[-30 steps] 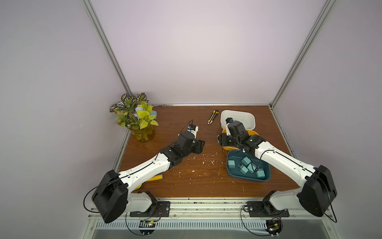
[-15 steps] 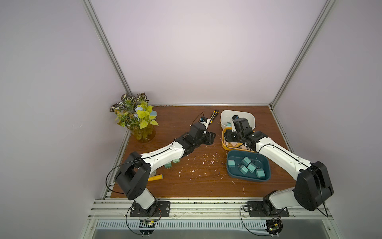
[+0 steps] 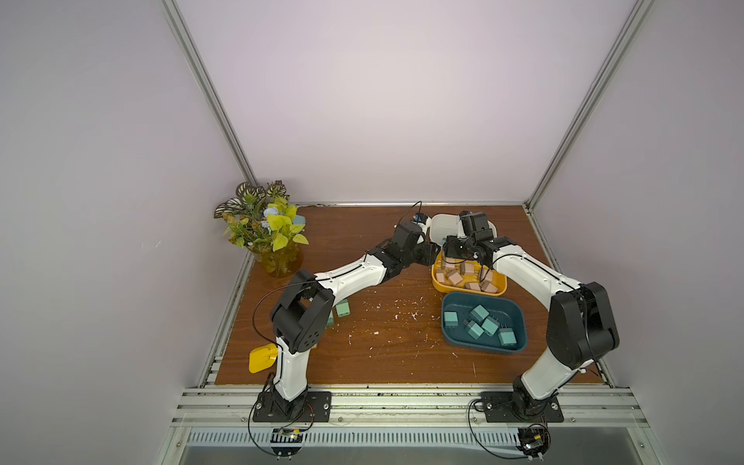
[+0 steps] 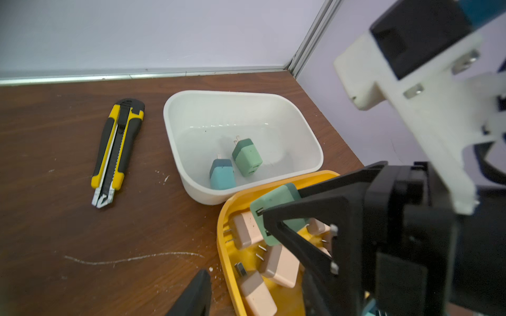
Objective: Place the plugs by color into the storage box
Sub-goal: Place the plug in the storage box.
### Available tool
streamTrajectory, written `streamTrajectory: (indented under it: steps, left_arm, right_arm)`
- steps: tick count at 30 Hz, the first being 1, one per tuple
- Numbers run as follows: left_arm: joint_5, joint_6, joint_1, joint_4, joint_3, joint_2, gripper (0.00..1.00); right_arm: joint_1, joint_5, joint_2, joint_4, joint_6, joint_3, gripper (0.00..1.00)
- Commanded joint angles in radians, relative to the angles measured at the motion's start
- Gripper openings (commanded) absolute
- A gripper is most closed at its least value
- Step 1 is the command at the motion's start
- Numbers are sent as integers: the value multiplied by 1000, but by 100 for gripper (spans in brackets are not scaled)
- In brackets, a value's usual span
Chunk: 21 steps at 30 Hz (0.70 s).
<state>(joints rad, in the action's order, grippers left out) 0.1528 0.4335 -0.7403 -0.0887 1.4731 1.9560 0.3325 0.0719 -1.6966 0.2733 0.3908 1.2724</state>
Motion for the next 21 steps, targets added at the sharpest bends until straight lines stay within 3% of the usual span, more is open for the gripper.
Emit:
streamTrajectory:
  steps: [1,13,21]
  left_arm:
    - [26,-59,-8,45,85,51,55]
    - [117,-36,35,59,286,235,55]
    - [151,-41,51,87,367,301,55]
  right_arm:
    - [-31,-19,-40,-29,-38,80,38]
    - [-158,-41,-235,27,-78,296,41]
    - [-204,-31,-283,30,-77,337,43]
